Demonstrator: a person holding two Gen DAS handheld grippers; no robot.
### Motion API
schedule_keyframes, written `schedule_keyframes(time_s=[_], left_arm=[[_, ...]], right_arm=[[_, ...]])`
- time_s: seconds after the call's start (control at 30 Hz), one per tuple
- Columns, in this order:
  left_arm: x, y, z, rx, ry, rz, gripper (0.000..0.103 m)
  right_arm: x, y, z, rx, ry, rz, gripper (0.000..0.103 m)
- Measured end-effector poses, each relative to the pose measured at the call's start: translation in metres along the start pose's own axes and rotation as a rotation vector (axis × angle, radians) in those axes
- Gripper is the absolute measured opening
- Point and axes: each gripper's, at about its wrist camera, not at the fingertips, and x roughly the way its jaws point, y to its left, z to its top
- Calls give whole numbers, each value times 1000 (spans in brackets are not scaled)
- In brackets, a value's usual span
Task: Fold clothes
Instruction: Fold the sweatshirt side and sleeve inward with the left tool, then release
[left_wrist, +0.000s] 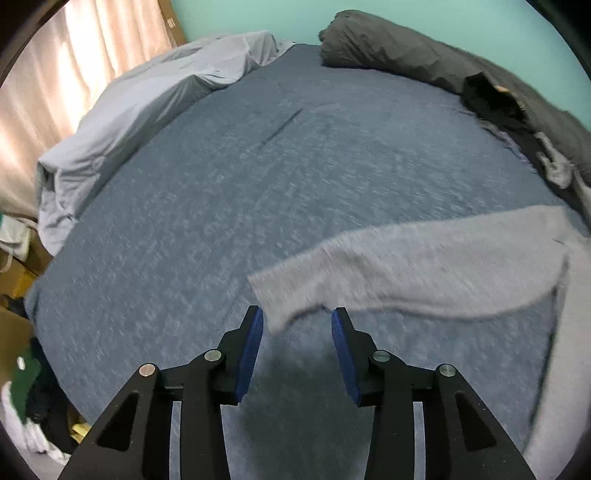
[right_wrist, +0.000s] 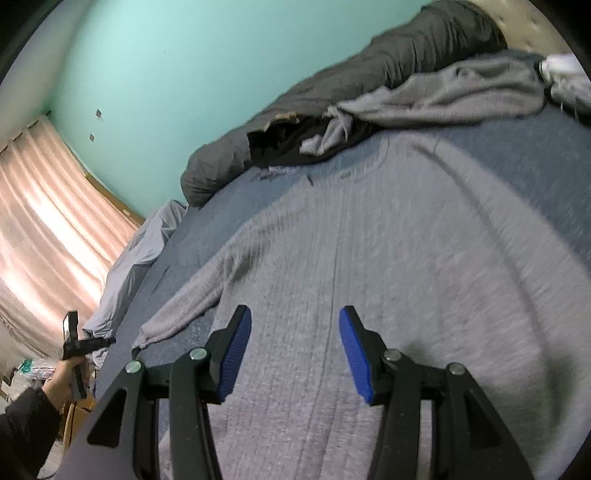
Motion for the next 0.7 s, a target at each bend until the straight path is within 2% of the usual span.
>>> schedule_keyframes(time_s=[0.1, 0.23, 0.4, 0.47, 0.57, 0.7], left_arm=[[-15, -7, -19, 2, 2, -81, 43], [-38, -33, -44, 26, -4, -194, 46], [-66, -81, -73, 112, -16, -299, 50], [-76, -100, -83, 153, -16, -328, 52], [-87, -125, -94, 201, -15, -369, 52], [-103, -155, -106, 256, -20, -403, 52]], right_arm=[[-32, -7, 13, -48, 28, -57, 51], [-74, -37, 19, -78, 118, -178, 60], [-122, -92, -1, -35, 225, -340, 60], [-141, -106, -13, -24, 241, -387, 60], [-159, -117, -35, -8, 273, -385, 60], [-165, -113, -63, -50, 326, -395, 60]])
